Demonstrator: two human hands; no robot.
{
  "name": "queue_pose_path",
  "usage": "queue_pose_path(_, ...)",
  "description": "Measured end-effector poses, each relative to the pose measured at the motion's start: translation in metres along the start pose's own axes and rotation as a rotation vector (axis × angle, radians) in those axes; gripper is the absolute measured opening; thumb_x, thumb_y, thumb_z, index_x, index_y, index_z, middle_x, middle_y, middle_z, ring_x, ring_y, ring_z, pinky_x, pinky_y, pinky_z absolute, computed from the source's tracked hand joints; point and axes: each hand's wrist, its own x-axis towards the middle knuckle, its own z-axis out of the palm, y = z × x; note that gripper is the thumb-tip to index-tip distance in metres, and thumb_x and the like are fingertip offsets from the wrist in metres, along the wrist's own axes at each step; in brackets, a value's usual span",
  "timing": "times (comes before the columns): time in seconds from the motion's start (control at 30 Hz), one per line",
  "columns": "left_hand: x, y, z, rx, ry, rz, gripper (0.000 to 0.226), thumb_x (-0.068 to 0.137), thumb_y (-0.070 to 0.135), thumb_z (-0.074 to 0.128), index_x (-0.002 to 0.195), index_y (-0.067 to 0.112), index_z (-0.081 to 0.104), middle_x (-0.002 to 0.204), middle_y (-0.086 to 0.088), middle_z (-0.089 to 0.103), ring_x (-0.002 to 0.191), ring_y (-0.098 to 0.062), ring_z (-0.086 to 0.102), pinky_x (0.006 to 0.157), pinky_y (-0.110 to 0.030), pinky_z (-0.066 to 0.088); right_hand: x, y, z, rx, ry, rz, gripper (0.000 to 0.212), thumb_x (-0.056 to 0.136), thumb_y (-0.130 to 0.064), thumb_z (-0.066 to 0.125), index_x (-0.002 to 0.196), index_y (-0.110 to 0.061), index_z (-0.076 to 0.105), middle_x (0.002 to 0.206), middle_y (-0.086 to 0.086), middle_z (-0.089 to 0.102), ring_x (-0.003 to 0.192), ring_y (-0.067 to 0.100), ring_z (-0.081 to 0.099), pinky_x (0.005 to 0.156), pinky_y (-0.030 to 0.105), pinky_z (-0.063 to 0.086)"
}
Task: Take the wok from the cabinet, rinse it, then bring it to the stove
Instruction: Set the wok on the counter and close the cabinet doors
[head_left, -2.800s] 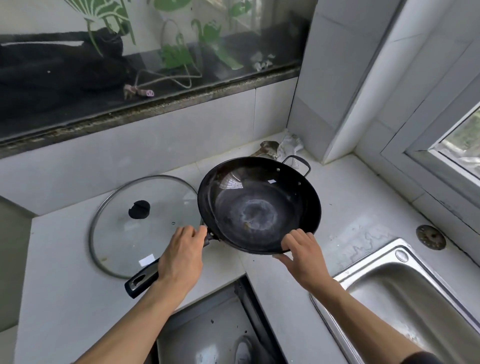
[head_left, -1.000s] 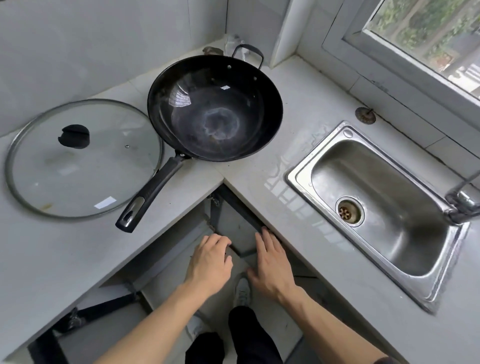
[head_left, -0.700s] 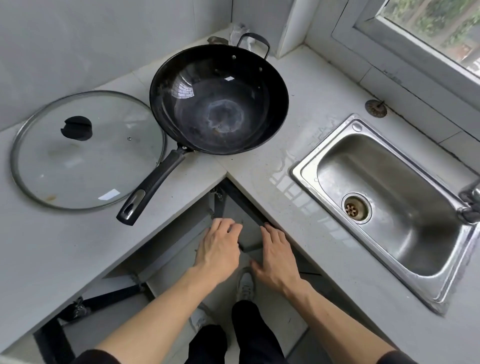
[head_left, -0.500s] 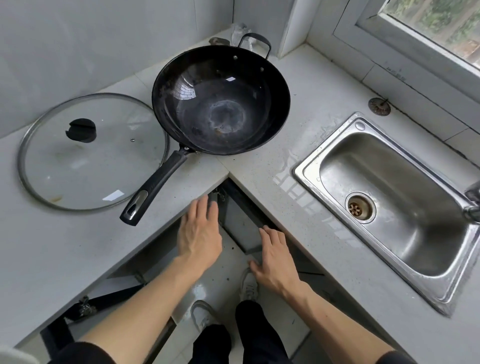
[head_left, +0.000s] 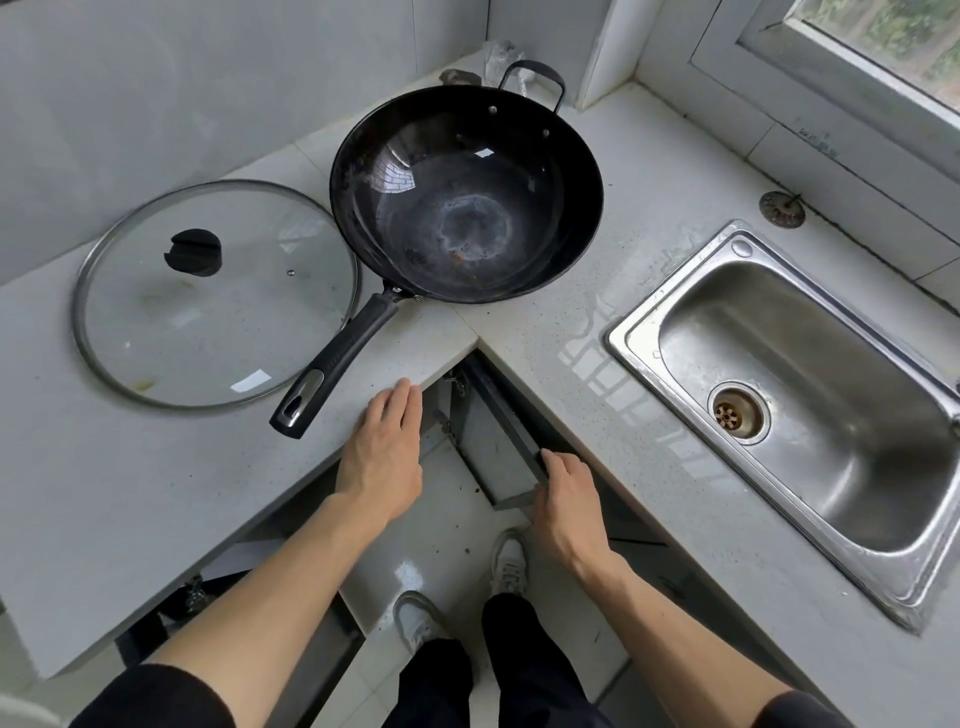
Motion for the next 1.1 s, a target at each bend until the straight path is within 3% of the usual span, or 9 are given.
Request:
queue_pose_path(0.13,-0.011,-0.003,0.003,-0.062,0.01,-0.053,0.086,0.084,0.021,0.061,0.15,0.008,0.008,0.16,-0.009,0.008,0.146,-0.026,0.011,0.116,-0.035,0.031,0.003,-0.01,0.004,0.153,0.019,0.092,0.03,0.096,-0.01,0.047,0.124,-0.012,0.058,0.111,0.003,0.057,0.104,0.02,0.053,0.085,0.027,0.04)
queue_pose_path(0.23,-0.029,-0.014,0.004,-0.071,0.032,-0.123,0.081,0.082,0.024,0.063,0.147,0.008,0.017,0.156,-0.012,0.02,0.142,-0.029,0.021,0.111,-0.039,0.039,0.001,-0.019,0.013,0.312,0.033,0.189,0.025,0.095,-0.022,0.055,0.118,-0.017,0.063,0.106,-0.004,0.063,0.1,0.014,0.06,0.089,0.028,0.049)
queue_pose_path(0.3,-0.042,-0.024,0.005,-0.055,0.035,-0.146,0.077,0.08,0.024,0.063,0.144,0.008,0.023,0.153,-0.011,0.024,0.137,-0.029,0.027,0.107,-0.04,0.042,0.0,-0.022,0.017,0.445,-0.01,0.267,0.021,0.093,-0.032,0.057,0.108,-0.022,0.069,0.098,-0.01,0.068,0.094,0.01,0.064,0.08,0.023,0.05)
queue_pose_path(0.43,-0.062,-0.041,0.006,-0.051,0.039,-0.181,0.072,0.079,0.021,0.063,0.141,0.01,0.028,0.15,-0.009,0.028,0.132,-0.028,0.032,0.102,-0.038,0.044,-0.003,-0.028,0.027,0.938,-0.25,0.44,0.041,0.097,-0.038,0.054,0.103,0.0,0.069,0.091,0.005,0.07,0.082,0.024,0.063,0.077,0.034,0.052)
queue_pose_path(0.5,-0.07,-0.048,0.006,-0.064,0.046,-0.213,0.068,0.078,0.021,0.063,0.138,0.011,0.032,0.148,-0.009,0.03,0.128,-0.028,0.035,0.099,-0.038,0.046,-0.005,-0.04,0.035,1.157,-0.311,0.542,0.042,0.101,-0.037,0.049,0.101,-0.001,0.07,0.093,0.01,0.075,0.082,0.024,0.071,0.074,0.034,0.058)
queue_pose_path(0.6,-0.085,-0.063,0.005,-0.097,0.055,-0.275,0.063,0.078,0.019,0.065,0.133,0.012,0.038,0.143,-0.008,0.037,0.121,-0.027,0.041,0.091,-0.037,0.048,-0.005,-0.061,0.05,1.261,-0.329,0.656,0.042,0.102,-0.039,0.046,0.105,-0.003,0.068,0.091,0.01,0.076,0.083,0.02,0.073,0.064,0.031,0.058)
queue_pose_path(0.7,-0.103,-0.079,0.006,-0.146,0.066,-0.314,0.054,0.079,0.016,0.064,0.129,0.012,0.043,0.139,-0.007,0.039,0.118,-0.026,0.042,0.086,-0.037,0.051,-0.002,-0.078,0.061,1.336,-0.356,0.714,0.053,0.101,-0.048,0.042,0.116,-0.002,0.063,0.111,0.016,0.071,0.103,0.027,0.068,0.074,0.036,0.056)
queue_pose_path(0.83,-0.124,-0.096,0.009,-0.195,0.079,-0.389,0.048,0.083,0.017,0.061,0.129,0.012,0.046,0.139,-0.006,0.039,0.122,-0.025,0.039,0.089,-0.036,0.05,0.004,-0.089,0.072,1.42,-0.356,0.752,0.065,0.099,-0.056,0.04,0.121,0.003,0.059,0.123,0.022,0.063,0.115,0.033,0.06,0.101,0.044,0.047)
queue_pose_path(1.1,-0.133,-0.105,0.011,-0.274,0.063,-0.4,0.05,0.081,0.006,0.055,0.129,0.013,0.043,0.142,-0.002,0.031,0.123,-0.024,0.03,0.085,-0.038,0.054,0.013,-0.111,0.091,1.594,-0.39,0.773,0.077,0.097,-0.063,0.035,0.126,0.006,0.054,0.118,0.025,0.064,0.114,0.038,0.059,0.106,0.048,0.044)
